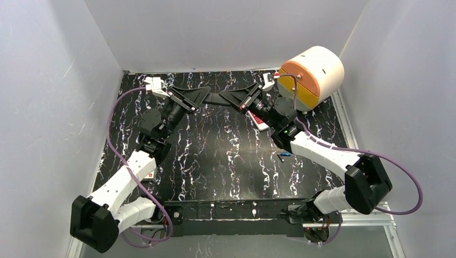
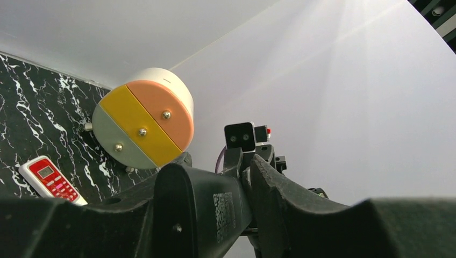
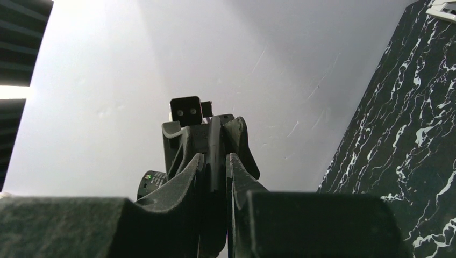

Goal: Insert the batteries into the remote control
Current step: Adjust the remote control.

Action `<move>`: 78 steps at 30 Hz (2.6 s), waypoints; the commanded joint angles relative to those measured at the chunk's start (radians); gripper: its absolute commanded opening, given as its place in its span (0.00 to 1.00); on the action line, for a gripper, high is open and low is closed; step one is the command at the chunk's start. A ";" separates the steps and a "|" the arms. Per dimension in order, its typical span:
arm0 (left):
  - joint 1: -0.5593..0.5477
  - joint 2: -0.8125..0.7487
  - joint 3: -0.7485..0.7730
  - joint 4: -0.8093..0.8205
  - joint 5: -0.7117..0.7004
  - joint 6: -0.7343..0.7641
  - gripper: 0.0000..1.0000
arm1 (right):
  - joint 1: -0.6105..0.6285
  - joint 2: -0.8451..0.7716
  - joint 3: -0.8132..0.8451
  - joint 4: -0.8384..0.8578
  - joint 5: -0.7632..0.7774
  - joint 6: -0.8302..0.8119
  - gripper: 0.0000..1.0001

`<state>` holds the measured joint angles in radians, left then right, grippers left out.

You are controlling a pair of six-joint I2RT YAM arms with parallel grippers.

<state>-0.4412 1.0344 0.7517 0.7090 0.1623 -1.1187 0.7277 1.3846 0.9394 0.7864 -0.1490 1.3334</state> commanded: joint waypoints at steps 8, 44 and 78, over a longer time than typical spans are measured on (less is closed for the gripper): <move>-0.017 -0.002 0.005 0.087 0.008 0.011 0.00 | -0.002 -0.003 -0.029 0.064 0.082 -0.022 0.32; 0.193 0.140 0.306 -0.285 0.630 -0.011 0.00 | -0.071 0.222 -0.085 0.530 -0.444 0.068 0.29; 0.294 0.117 0.081 -0.198 0.565 0.066 0.00 | -0.070 0.146 0.020 -0.264 -0.323 -0.102 0.58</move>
<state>-0.1459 1.1820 0.8234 0.4622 0.7322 -1.0828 0.6590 1.5890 0.9272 0.7357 -0.5179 1.2724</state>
